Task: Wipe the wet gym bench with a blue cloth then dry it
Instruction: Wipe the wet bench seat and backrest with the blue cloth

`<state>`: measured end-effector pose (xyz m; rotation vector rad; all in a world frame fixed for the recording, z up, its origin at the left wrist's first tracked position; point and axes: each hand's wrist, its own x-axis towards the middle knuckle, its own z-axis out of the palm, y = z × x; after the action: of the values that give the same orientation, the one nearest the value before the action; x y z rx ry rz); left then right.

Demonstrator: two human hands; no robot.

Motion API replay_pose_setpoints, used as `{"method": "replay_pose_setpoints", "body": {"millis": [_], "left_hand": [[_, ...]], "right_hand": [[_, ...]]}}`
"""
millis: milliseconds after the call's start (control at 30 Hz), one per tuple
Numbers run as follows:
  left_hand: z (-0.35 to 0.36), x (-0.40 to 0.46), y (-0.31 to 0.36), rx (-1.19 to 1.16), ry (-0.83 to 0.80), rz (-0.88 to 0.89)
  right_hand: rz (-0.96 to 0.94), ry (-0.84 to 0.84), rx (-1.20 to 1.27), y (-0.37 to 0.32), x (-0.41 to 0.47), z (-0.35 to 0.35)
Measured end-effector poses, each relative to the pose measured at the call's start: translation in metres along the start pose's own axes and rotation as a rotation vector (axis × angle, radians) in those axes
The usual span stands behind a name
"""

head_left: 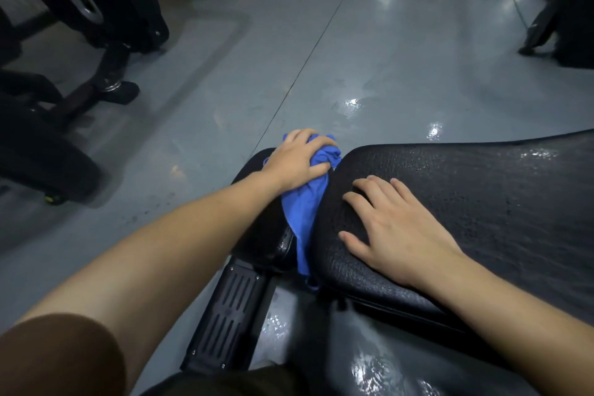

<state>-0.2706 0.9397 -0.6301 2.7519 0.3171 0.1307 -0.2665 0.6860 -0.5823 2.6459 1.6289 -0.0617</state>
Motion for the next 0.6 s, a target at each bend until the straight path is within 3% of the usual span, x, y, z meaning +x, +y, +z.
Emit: {"method": "replay_pose_setpoints", "body": {"millis": [200,600], "left_hand": [[-0.003,0.015,-0.019,-0.130,0.000,-0.085],[-0.002,-0.027,-0.079,-0.199,0.201,-0.343]], "right_hand": [[0.002,-0.001,0.006,0.001,0.000,-0.001],[-0.003,-0.015,0.002,0.001,0.000,-0.001]]}}
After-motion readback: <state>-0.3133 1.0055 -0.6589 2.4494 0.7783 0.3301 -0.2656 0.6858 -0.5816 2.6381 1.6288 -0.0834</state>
